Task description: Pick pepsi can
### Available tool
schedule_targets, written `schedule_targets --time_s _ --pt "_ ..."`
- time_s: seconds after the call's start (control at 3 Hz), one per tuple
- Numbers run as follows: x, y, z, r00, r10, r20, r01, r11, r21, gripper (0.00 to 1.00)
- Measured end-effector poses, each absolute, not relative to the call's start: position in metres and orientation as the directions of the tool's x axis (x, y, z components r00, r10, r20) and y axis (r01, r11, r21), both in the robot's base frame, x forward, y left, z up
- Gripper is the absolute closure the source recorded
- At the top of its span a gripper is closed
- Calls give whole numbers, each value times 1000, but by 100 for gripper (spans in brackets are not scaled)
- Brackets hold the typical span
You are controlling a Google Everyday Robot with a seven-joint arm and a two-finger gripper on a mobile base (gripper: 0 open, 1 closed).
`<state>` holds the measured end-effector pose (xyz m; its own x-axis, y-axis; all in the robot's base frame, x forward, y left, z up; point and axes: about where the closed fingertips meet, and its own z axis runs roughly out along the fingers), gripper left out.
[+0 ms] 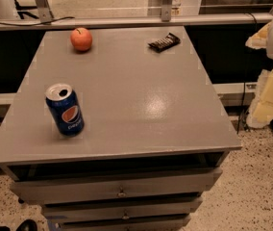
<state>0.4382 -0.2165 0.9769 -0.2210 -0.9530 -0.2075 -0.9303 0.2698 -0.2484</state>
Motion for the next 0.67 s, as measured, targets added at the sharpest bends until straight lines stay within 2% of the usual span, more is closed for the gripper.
schedule_targets --time_s 0.67 --pt "439 -215 979 -223 -948 -227 -928 278 -248 0"
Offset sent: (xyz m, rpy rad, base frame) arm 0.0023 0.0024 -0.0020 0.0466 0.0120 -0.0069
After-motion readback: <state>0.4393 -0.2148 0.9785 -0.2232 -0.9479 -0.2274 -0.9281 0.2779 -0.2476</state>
